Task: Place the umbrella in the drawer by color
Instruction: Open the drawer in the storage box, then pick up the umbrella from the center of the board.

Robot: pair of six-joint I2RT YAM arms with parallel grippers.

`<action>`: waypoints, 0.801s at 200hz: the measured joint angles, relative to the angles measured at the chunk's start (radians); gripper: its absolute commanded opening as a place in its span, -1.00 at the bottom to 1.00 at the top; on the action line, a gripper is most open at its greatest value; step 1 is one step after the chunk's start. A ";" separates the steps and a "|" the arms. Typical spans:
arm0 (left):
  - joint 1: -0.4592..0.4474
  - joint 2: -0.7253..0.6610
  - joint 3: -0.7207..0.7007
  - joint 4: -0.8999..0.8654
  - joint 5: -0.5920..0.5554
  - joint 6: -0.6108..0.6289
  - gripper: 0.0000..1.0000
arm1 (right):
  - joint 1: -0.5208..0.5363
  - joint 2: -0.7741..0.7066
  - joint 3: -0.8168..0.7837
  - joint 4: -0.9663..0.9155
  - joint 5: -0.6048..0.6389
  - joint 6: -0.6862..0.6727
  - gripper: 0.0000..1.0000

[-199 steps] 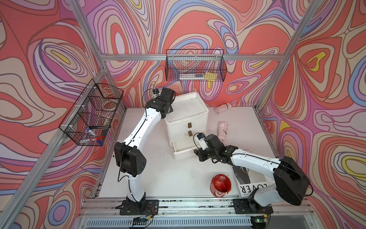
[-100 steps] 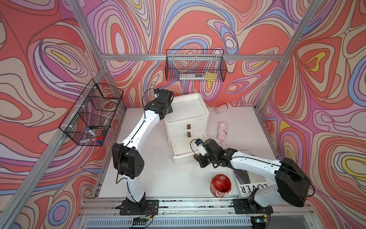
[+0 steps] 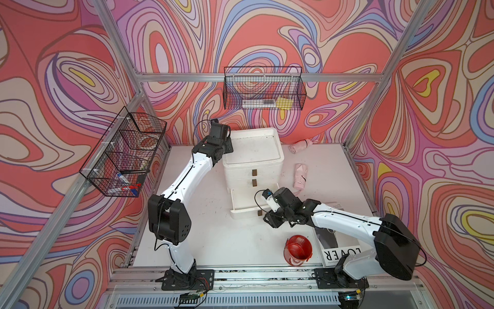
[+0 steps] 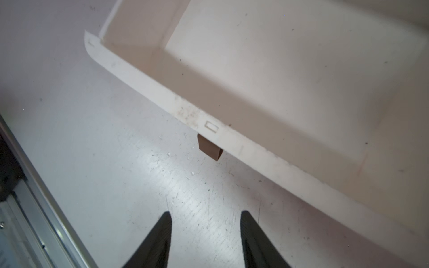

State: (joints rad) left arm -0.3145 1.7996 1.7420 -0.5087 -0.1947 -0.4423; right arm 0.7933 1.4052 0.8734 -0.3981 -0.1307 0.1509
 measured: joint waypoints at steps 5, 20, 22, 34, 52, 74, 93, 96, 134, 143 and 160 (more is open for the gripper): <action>0.000 0.000 0.001 0.000 0.002 0.000 -0.38 | -0.013 -0.026 0.000 -0.002 -0.002 -0.005 0.13; 0.005 0.002 0.005 -0.007 0.035 -0.012 -0.12 | -0.072 -0.089 0.004 -0.008 -0.010 -0.008 0.13; 0.005 0.002 0.005 -0.008 0.039 -0.014 -0.08 | -0.083 -0.096 0.005 -0.008 -0.009 -0.008 0.14; 0.006 0.010 0.006 -0.026 0.070 -0.026 0.02 | -0.141 -0.127 0.012 -0.007 0.004 -0.003 0.19; 0.006 0.008 0.011 -0.042 0.099 -0.037 0.14 | -0.204 -0.159 0.013 0.009 0.060 0.017 0.39; 0.006 -0.010 0.011 -0.076 0.139 -0.028 0.42 | -0.251 -0.174 -0.005 0.088 0.151 0.043 0.50; -0.001 -0.060 0.007 -0.130 0.164 0.010 0.79 | -0.338 -0.160 -0.037 0.169 0.186 0.078 0.50; -0.002 -0.073 0.005 -0.137 0.165 0.018 0.84 | -0.356 -0.153 -0.040 0.181 0.190 0.084 0.50; -0.009 -0.354 -0.135 -0.100 0.151 0.145 0.99 | -0.550 0.023 -0.029 0.288 0.175 0.143 0.50; -0.009 -0.443 -0.209 -0.053 0.154 0.172 0.99 | -0.583 0.084 -0.012 0.300 0.155 0.151 0.49; -0.009 -0.567 -0.338 0.045 0.167 0.206 0.98 | -0.635 0.188 0.020 0.322 0.090 0.163 0.49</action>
State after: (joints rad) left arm -0.3233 1.2327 1.4036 -0.4633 -0.0280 -0.2367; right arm 0.1581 1.5936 0.8936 -0.0757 -0.0402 0.3141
